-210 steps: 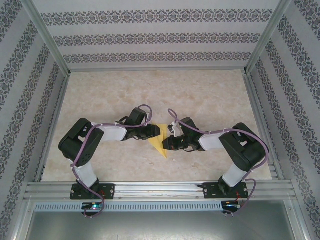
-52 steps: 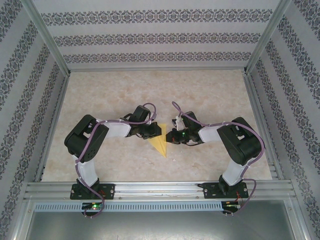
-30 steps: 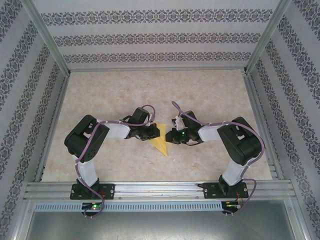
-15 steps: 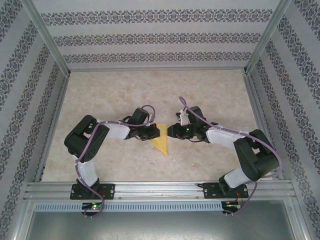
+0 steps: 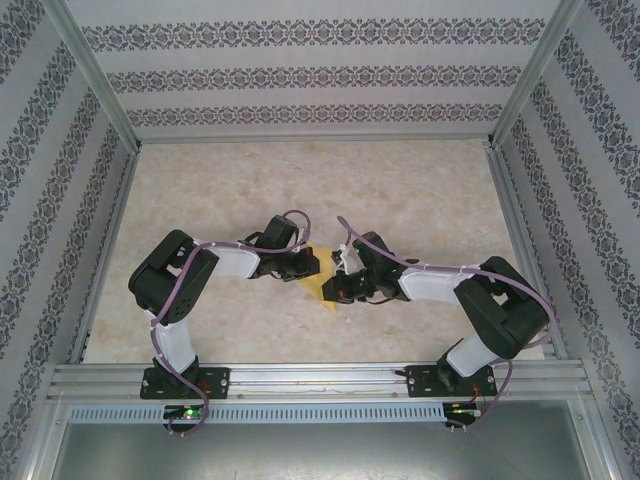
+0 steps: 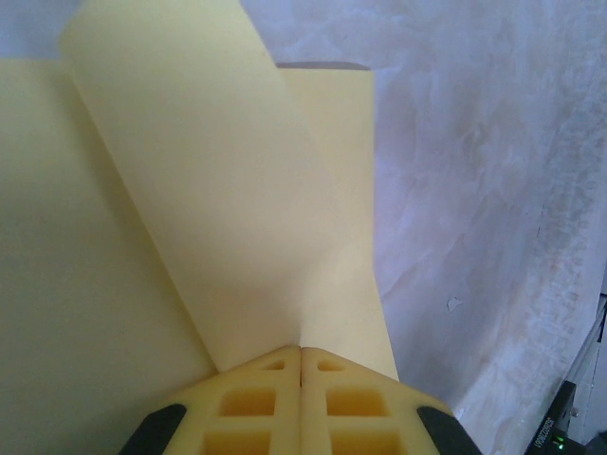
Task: Fold a paper plane with a square sheet of paper (fold left side to right side)
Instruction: Fourth fold the wing at the center of the table.
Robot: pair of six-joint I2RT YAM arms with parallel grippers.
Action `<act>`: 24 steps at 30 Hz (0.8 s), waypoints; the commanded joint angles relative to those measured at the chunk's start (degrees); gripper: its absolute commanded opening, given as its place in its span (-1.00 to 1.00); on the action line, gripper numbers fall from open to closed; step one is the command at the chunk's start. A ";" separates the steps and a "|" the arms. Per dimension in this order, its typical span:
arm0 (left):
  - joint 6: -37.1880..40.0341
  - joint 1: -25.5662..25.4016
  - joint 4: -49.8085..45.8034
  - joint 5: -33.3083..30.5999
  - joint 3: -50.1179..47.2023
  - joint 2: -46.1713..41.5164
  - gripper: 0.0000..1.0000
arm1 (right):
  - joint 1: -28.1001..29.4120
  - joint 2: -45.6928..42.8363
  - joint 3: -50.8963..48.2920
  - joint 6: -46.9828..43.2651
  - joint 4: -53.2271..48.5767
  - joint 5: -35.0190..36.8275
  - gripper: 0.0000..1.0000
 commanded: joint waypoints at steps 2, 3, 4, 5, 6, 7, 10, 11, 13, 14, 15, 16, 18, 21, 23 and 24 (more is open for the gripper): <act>0.87 0.41 -4.88 -3.44 -1.76 1.65 -0.96 | 0.35 2.22 -1.16 1.78 3.39 -0.24 -1.00; 0.94 0.41 -4.94 -3.57 -1.69 1.68 -0.96 | 0.43 2.60 -1.47 1.90 3.75 -0.23 -1.00; 0.95 0.40 -4.99 -3.58 -1.66 1.53 -0.96 | 0.48 2.85 -1.71 1.95 4.03 -0.19 -1.00; 1.04 0.41 -5.05 -3.59 -1.67 1.59 -0.96 | 0.54 3.12 -2.07 2.15 4.42 -0.23 -1.00; 1.03 0.50 -5.10 -3.56 -1.66 1.52 -0.97 | 0.56 3.36 -2.45 2.35 4.88 -0.32 -1.00; 1.01 0.49 -5.09 -3.65 -1.66 1.57 -0.96 | 0.64 3.69 -2.68 2.45 5.17 -0.41 -1.00; 1.10 0.50 -5.19 -3.60 -1.70 1.52 -0.96 | 0.87 4.26 -3.56 2.95 6.28 -0.44 -1.00; 1.09 0.50 -5.14 -3.64 -1.64 1.47 -0.96 | 0.87 4.37 -3.87 3.09 6.48 -0.41 -1.00; 1.14 0.64 -5.15 -3.73 -1.71 1.43 -0.96 | 1.02 4.55 -4.24 3.21 6.69 -0.18 -1.00; 1.18 0.68 -5.23 -3.67 -1.79 1.48 -0.97 | 0.98 4.55 -4.37 3.22 6.84 -0.07 -1.00; 1.20 0.73 -5.25 -3.65 -1.79 1.46 -0.96 | 0.93 4.64 -4.54 3.30 6.91 0.02 -1.00; 1.18 0.76 -5.23 -3.60 -1.84 1.47 -0.97 | 1.06 4.57 -4.63 3.31 6.93 0.02 -1.00; 1.20 0.78 -5.25 -3.65 -1.85 1.44 -0.97 | 1.15 4.55 -4.72 3.37 6.94 0.20 -1.00; 1.18 0.85 -5.26 -3.70 -1.95 1.30 -0.97 | 1.29 4.62 -4.86 3.40 6.81 0.44 -1.00; 1.18 0.94 -5.27 -3.74 -1.98 1.30 -0.97 | 1.35 4.72 -4.98 3.40 6.78 0.47 -1.00; 1.22 0.94 -5.28 -3.72 -1.98 1.19 -0.97 | 1.33 4.80 -4.97 3.48 6.86 0.38 -1.00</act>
